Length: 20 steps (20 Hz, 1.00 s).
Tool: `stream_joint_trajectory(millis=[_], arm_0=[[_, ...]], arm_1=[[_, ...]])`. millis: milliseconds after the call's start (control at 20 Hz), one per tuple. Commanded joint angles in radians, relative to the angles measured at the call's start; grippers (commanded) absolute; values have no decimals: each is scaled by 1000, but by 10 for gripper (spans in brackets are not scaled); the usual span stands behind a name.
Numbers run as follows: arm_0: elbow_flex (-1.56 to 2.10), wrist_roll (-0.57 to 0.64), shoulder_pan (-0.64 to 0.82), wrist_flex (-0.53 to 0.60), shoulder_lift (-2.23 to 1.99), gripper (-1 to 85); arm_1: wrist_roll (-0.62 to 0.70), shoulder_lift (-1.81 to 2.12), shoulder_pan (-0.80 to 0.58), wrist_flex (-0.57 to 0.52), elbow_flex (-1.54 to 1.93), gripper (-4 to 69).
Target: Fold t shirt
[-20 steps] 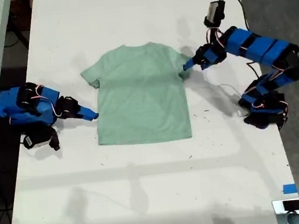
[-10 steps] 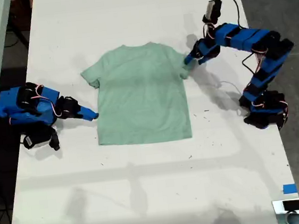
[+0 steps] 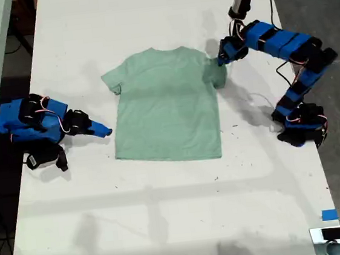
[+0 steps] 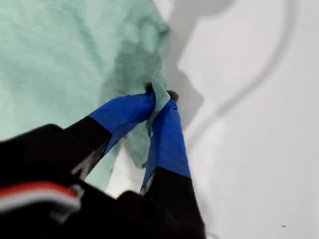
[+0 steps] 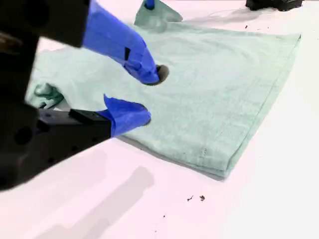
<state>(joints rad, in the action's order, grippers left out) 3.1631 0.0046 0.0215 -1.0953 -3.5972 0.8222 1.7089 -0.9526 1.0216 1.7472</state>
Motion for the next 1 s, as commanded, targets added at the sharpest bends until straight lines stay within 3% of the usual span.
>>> stream_joint_trajectory(millis=[0, 150, 350, 500, 600, 750, 800, 850, 950], arm_0=[[-5, -15, 5, 6, -5, 94], [-5, -15, 5, 6, -5, 94], [-5, -15, 5, 6, -5, 94], [-5, -15, 5, 6, -5, 94], [-5, -15, 5, 6, -5, 94], [-5, -15, 5, 6, -5, 94], [-5, -15, 5, 6, -5, 94], [-5, -15, 5, 6, -5, 94], [-5, -15, 5, 6, -5, 94]], arm_1=[[-6, 123, 173, -8, -129, 2], [-9, 48, 360, -89, -253, 2], [-40, -172, 480, -156, -400, 2], [-51, -279, 506, -138, -508, 200], [-51, -247, 480, -52, -554, 236], [-31, -31, 410, 107, -502, 209], [-31, 74, 385, 155, -443, 48], [-34, 199, 370, 187, -348, 5], [-60, 500, 364, 196, -51, 6]])
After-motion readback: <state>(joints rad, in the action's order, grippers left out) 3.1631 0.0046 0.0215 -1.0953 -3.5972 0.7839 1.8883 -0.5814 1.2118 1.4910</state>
